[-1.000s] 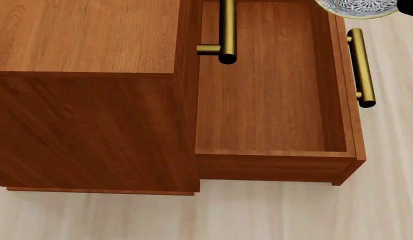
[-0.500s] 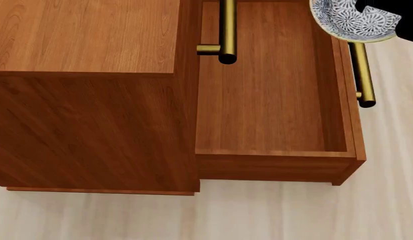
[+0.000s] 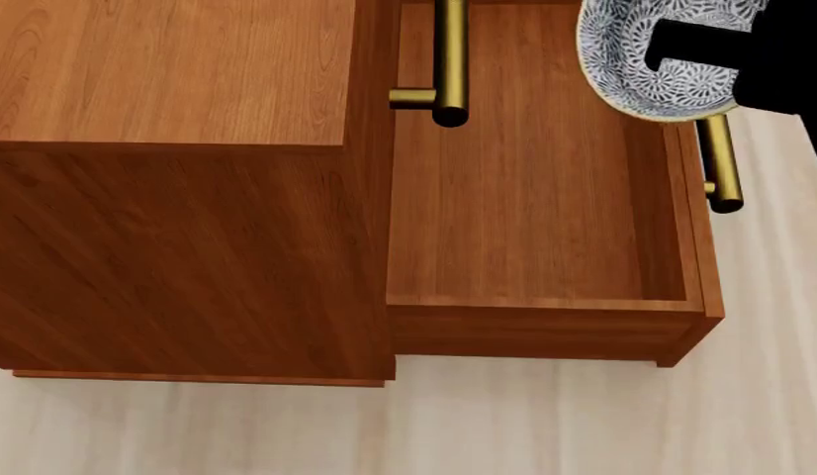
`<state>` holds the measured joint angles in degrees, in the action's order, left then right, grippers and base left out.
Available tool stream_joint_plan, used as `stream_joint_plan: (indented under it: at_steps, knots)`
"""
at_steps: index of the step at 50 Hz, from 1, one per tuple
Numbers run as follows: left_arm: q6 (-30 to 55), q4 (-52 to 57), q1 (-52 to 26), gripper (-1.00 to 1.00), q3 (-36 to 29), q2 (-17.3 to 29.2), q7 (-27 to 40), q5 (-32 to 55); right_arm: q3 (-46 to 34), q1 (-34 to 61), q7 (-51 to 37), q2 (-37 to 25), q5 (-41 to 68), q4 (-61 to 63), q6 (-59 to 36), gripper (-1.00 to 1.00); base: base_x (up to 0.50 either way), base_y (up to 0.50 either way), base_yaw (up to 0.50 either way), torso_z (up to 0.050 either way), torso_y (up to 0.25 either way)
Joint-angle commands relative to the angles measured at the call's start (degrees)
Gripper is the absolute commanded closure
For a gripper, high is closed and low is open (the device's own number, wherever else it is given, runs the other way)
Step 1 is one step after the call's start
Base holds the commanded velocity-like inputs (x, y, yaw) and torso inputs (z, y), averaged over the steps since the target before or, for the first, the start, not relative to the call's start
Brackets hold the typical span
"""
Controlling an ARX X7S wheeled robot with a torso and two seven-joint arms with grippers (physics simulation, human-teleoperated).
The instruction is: Put the bowl in the bottom drawer of the cabinet.
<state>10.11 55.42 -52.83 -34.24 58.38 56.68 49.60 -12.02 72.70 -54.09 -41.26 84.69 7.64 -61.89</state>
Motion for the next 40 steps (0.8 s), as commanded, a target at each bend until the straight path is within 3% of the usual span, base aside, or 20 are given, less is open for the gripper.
stream_joint_plan:
  at_steps: [1, 40]
  knots:
    - [-0.51, 0.02, 0.36, -1.00, -0.07, 0.21, 0.02, -0.26, -1.89, 1.49, -0.16, 0.62, -0.49, 0.72, -1.65, 1.00, 0.00, 0.00, 0.00, 0.000, 0.000]
    - [-0.90, 0.14, 0.13, -1.00, -0.33, 0.70, 0.38, -0.14, -6.89, 1.31, 2.52, 3.74, -3.94, 0.37, -1.27, 1.00, 0.00, 0.00, 0.00, 0.000, 0.001]
